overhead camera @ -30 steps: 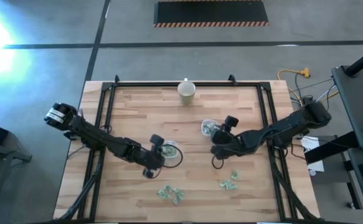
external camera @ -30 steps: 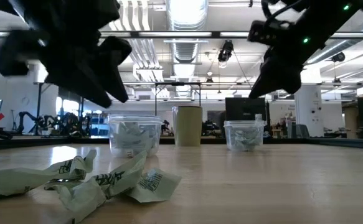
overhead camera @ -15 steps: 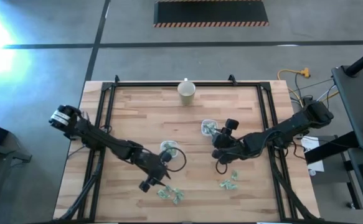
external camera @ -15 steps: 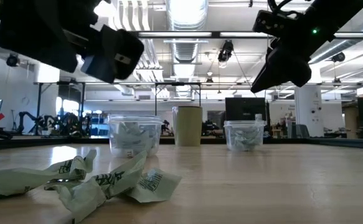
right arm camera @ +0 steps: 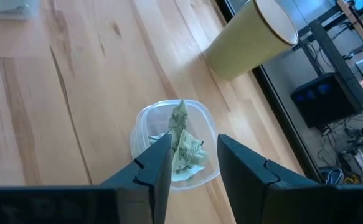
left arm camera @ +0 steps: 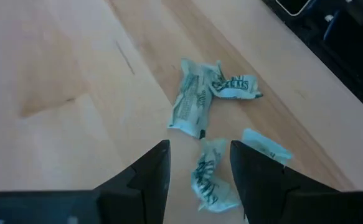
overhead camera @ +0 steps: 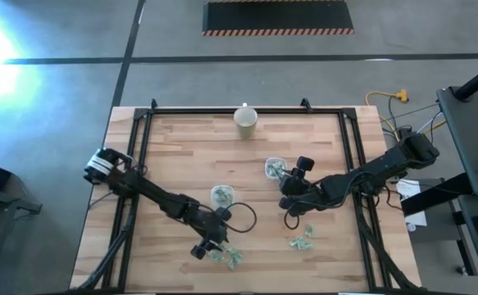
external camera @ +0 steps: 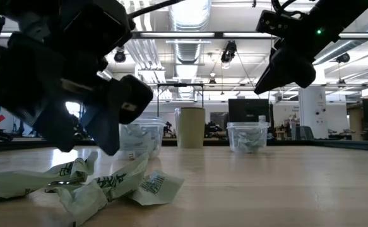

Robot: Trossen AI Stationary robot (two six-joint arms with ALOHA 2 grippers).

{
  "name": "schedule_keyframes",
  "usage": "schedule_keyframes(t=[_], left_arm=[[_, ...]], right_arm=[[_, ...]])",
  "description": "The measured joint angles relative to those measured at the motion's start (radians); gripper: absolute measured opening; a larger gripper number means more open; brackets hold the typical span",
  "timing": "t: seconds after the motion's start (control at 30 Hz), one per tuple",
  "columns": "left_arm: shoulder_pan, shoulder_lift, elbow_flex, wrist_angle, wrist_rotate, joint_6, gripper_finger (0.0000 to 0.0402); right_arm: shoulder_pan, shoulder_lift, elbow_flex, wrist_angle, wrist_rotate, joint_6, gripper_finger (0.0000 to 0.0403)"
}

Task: Pick and place Stevia / Truvia into bins
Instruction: Put the green stevia packet into the left transparent container

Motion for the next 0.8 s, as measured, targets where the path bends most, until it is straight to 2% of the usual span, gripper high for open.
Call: schedule_keyframes(t=[0.27,0.6,0.8], left_arm=[[-0.01,0.011,0.001,0.001,0.001,-0.016,0.0146],[-0.011,0.011,-0.002,-0.001,0.001,-0.016,0.0066],[-0.011,0.015,-0.003,-0.001,0.001,-0.016,0.0037]], right_arm=[[0.0,0.0,0.0,0.008,-0.001,0.0,0.0115],[0.0,0.001,0.0,0.013,-0.003,0.0,0.0112],[0.0,0.001,0.0,0.016,-0.004,0.0,0.0111]])
